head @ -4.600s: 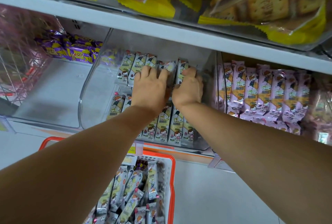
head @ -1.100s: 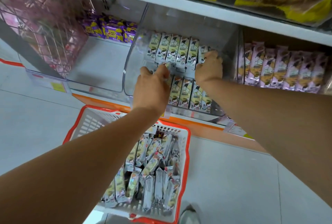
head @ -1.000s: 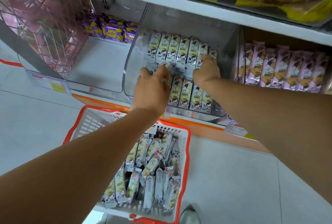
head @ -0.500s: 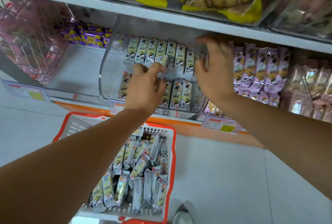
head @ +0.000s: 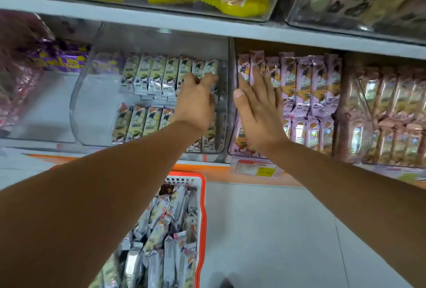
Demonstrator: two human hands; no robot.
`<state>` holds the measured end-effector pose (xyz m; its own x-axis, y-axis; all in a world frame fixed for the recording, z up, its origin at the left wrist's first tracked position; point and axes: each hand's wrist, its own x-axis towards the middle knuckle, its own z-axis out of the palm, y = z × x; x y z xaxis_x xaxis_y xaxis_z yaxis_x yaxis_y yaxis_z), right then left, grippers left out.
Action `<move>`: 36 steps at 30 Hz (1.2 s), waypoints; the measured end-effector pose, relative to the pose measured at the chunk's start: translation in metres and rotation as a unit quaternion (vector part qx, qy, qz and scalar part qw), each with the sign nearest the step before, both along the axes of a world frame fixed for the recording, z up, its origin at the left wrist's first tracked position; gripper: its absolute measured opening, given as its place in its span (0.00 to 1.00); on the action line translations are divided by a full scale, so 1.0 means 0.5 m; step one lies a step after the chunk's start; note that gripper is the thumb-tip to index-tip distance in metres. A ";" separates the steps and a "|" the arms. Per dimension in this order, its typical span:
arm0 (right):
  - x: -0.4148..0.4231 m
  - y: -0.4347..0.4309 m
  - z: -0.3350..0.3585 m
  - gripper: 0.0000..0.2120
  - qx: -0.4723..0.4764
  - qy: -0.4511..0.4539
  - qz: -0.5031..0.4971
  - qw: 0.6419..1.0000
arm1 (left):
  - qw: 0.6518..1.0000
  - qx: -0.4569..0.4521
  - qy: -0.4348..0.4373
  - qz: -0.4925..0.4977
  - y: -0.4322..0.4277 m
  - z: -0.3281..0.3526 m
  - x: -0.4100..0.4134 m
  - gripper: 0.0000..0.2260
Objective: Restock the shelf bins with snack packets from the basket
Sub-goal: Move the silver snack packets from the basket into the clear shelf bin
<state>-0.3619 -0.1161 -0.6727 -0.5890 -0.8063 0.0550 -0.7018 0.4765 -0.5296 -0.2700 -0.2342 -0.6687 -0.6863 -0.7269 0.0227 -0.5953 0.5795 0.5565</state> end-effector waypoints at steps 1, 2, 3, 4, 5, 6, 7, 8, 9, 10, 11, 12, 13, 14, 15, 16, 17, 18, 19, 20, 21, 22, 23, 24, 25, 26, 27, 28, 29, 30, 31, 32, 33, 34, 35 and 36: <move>0.000 0.000 -0.004 0.34 -0.007 -0.003 -0.002 1.000 | 1.000 -0.008 -0.017 -0.002 -0.006 -0.008 -0.011 0.25; 0.001 -0.001 -0.008 0.34 -0.013 -0.005 -0.004 1.000 | 0.999 -0.022 -0.044 -0.006 -0.012 -0.015 -0.021 0.26; 0.002 -0.002 -0.010 0.34 -0.019 -0.005 -0.005 1.000 | 0.996 -0.042 -0.081 -0.014 -0.016 -0.020 -0.027 0.27; 0.004 -0.004 -0.012 0.34 -0.025 -0.004 -0.007 1.000 | 0.990 -0.068 -0.118 -0.024 -0.021 -0.023 -0.030 0.28; 0.005 -0.005 -0.014 0.33 -0.030 -0.002 -0.009 1.000 | 0.984 -0.091 -0.146 -0.034 -0.024 -0.026 -0.029 0.28; 0.005 -0.006 -0.015 0.33 -0.034 -0.001 -0.012 0.999 | 0.980 -0.106 -0.164 -0.043 -0.025 -0.027 -0.027 0.29; 0.005 -0.007 -0.017 0.33 -0.037 0.000 -0.013 0.999 | 0.977 -0.114 -0.173 -0.051 -0.025 -0.029 -0.023 0.29; 0.005 -0.007 -0.018 0.33 -0.038 0.001 -0.015 0.999 | 0.976 -0.118 -0.176 -0.059 -0.025 -0.032 -0.018 0.29; 0.005 -0.007 -0.019 0.33 -0.040 0.002 -0.016 0.999 | 0.975 -0.121 -0.174 -0.066 -0.025 -0.034 -0.012 0.29; 0.005 -0.007 -0.019 0.33 -0.042 0.003 -0.018 0.999 | 0.975 -0.124 -0.172 -0.073 -0.026 -0.035 -0.006 0.29; 0.006 -0.007 -0.019 0.33 -0.044 0.005 -0.019 0.999 | 0.974 -0.130 -0.170 -0.080 -0.026 -0.037 -0.001 0.28; 0.006 -0.007 -0.019 0.33 -0.045 0.006 -0.020 0.999 | 0.971 -0.137 -0.172 -0.089 -0.027 -0.038 0.003 0.27; 0.007 -0.008 -0.018 0.34 -0.047 0.007 -0.021 0.999 | 0.969 -0.143 -0.177 -0.099 -0.029 -0.040 0.006 0.26; 0.007 -0.008 -0.019 0.34 -0.047 0.009 -0.021 0.999 | 0.966 -0.146 -0.184 -0.108 -0.031 -0.041 0.007 0.26; 0.007 -0.008 -0.019 0.34 -0.047 0.013 -0.021 0.999 | 0.963 -0.145 -0.195 -0.114 -0.033 -0.043 0.006 0.26; 0.007 -0.008 -0.019 0.34 -0.047 0.017 -0.021 0.999 | 0.961 -0.140 -0.209 -0.116 -0.036 -0.045 0.005 0.27; 0.007 -0.009 -0.020 0.34 -0.047 0.020 -0.022 0.998 | 0.959 -0.133 -0.222 -0.115 -0.039 -0.045 0.002 0.27; 0.006 -0.008 -0.021 0.34 -0.046 0.024 -0.022 0.998 | 0.957 -0.127 -0.234 -0.115 -0.041 -0.046 -0.001 0.28; 0.007 -0.008 -0.021 0.33 -0.046 0.026 -0.023 0.998 | 0.955 -0.123 -0.243 -0.115 -0.042 -0.045 -0.004 0.28; 0.007 -0.008 -0.021 0.33 -0.048 0.028 -0.023 0.998 | 0.954 -0.126 -0.248 -0.115 -0.042 -0.045 -0.006 0.28; 0.007 -0.008 -0.021 0.33 -0.049 0.029 -0.023 0.998 | 0.953 -0.132 -0.249 -0.115 -0.042 -0.044 -0.007 0.28; 0.007 -0.009 -0.021 0.33 -0.048 0.029 -0.023 0.998 | 0.952 -0.137 -0.248 -0.115 -0.040 -0.042 -0.008 0.28; 0.007 -0.009 -0.020 0.33 -0.047 0.028 -0.021 0.998 | 0.952 -0.139 -0.246 -0.117 -0.039 -0.040 -0.008 0.28; 0.007 -0.008 -0.018 0.33 -0.043 0.027 -0.019 0.999 | 0.952 -0.136 -0.246 -0.119 -0.037 -0.039 -0.006 0.28; 0.008 -0.006 -0.014 0.33 -0.040 0.023 -0.018 0.999 | 0.953 -0.129 -0.245 -0.120 -0.037 -0.038 -0.002 0.28; 0.009 -0.005 -0.008 0.33 -0.040 0.016 -0.021 0.999 | 0.957 -0.117 -0.236 -0.118 -0.038 -0.035 0.004 0.28; 0.013 -0.004 0.002 0.32 -0.046 0.006 -0.029 0.998 | 0.964 -0.104 -0.219 -0.111 -0.038 -0.031 0.012 0.28; 0.018 -0.003 0.015 0.31 -0.065 -0.006 -0.041 0.997 | 0.972 -0.094 -0.193 -0.099 -0.038 -0.025 0.024 0.27; 0.027 -0.002 0.033 0.29 -0.097 -0.013 -0.050 0.994 | 0.980 -0.089 -0.159 -0.083 -0.035 -0.016 0.040 0.26; 0.044 0.000 0.054 0.28 -0.136 -0.014 -0.048 0.990 | 0.987 -0.095 -0.112 -0.066 -0.030 -0.005 0.062 0.25; 0.066 0.003 0.076 0.26 -0.173 -0.014 -0.030 0.984 | 0.991 -0.109 -0.058 -0.049 -0.022 0.009 0.089 0.23; 0.092 0.009 0.097 0.24 -0.206 -0.014 0.002 0.978 | 0.991 -0.127 -0.003 -0.033 -0.009 0.024 0.116 0.22; 0.122 0.015 0.115 0.20 -0.234 -0.021 0.045 0.971 | 0.989 -0.142 0.049 -0.015 0.005 0.040 0.147 0.21; 0.159 0.022 0.130 0.18 -0.256 -0.037 0.093 0.962 | 0.985 -0.147 0.092 0.005 0.020 0.054 0.184 0.21; 0.196 0.029 0.140 0.16 -0.268 -0.060 0.139 0.951 | 0.981 -0.148 0.120 0.026 0.036 0.062 0.222 0.21; 0.232 0.034 0.143 0.15 -0.271 -0.085 0.178 0.942 | 0.978 -0.152 0.136 0.047 0.051 0.067 0.263 0.20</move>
<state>-0.2461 -0.0988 -0.6013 -0.3243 -0.8347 0.4452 -0.6496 -0.1456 -0.7462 -0.1387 -0.2089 -0.6351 -0.5561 -0.7174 0.4197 -0.5076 0.6930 0.5119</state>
